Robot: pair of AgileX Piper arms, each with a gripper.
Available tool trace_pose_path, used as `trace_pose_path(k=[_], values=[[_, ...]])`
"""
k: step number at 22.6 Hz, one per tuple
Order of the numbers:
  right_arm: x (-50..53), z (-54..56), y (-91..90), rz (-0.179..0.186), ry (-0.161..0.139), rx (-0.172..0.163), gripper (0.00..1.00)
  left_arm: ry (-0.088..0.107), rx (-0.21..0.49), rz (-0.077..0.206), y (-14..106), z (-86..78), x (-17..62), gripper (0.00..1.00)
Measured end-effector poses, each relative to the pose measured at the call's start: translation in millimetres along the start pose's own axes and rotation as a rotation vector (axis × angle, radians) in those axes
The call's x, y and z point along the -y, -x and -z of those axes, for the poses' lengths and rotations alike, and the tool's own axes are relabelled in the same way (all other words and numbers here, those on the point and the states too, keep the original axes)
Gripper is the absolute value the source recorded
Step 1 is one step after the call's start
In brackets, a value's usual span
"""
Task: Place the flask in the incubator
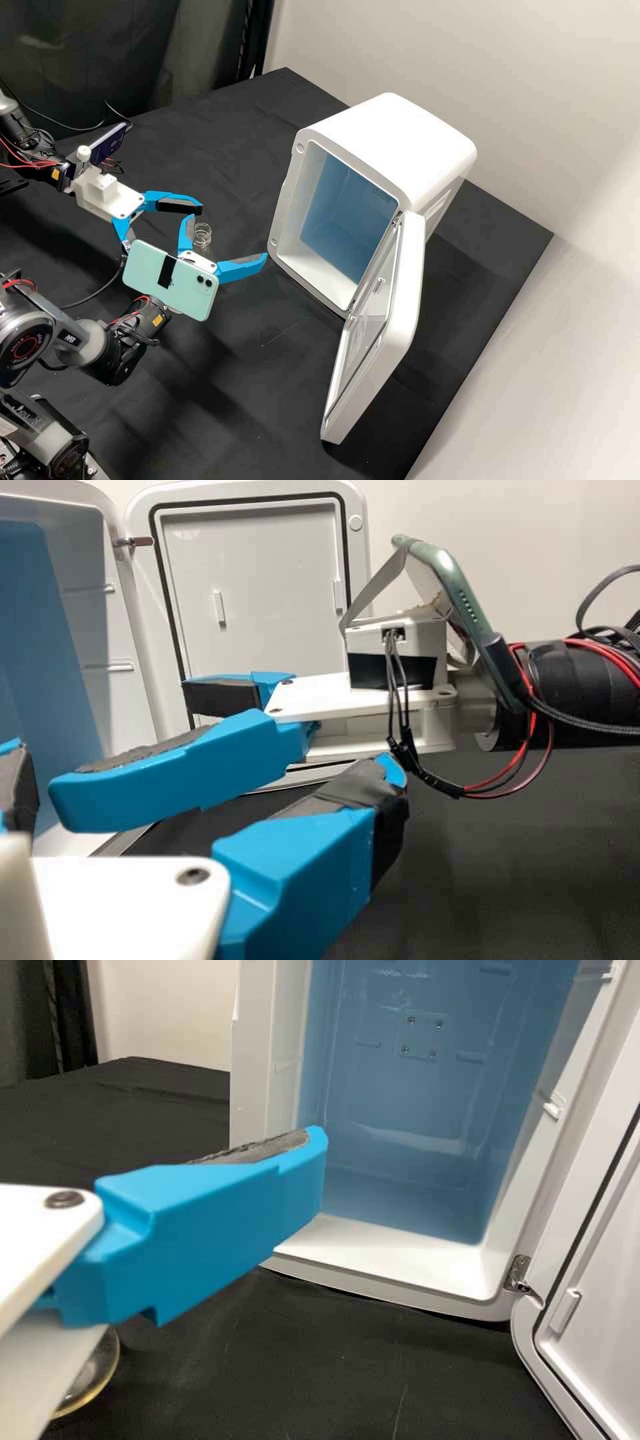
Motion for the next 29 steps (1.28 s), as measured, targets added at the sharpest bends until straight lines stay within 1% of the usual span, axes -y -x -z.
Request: trace_pose_path(k=[3, 8, 19, 25, 29], values=[[0.0, 0.0, 0.0, 0.0, 0.006, 0.0, 1.0, 0.0, 0.001, 0.0, 0.0, -0.1, 0.0, 1.0], [2.2, -2.1, -0.8, 0.012, 0.005, 0.011, 1.0, 0.0, 0.005, 0.001, 0.0, -0.5, 0.1, 1.0], [2.4, -4.1, -1.1, 0.013, 0.004, 0.021, 1.0, 0.0, 0.005, 0.001, 0.0, -0.5, 0.1, 1.0], [4.8, -6.4, -2.0, 0.025, 0.002, 0.031, 1.0, 0.0, 0.005, 0.001, 0.0, -0.5, 0.1, 1.0], [6.4, -8.0, -2.5, 0.034, 0.02, 0.038, 1.0, 0.0, 0.005, 0.001, 0.0, -0.5, 0.1, 1.0]])
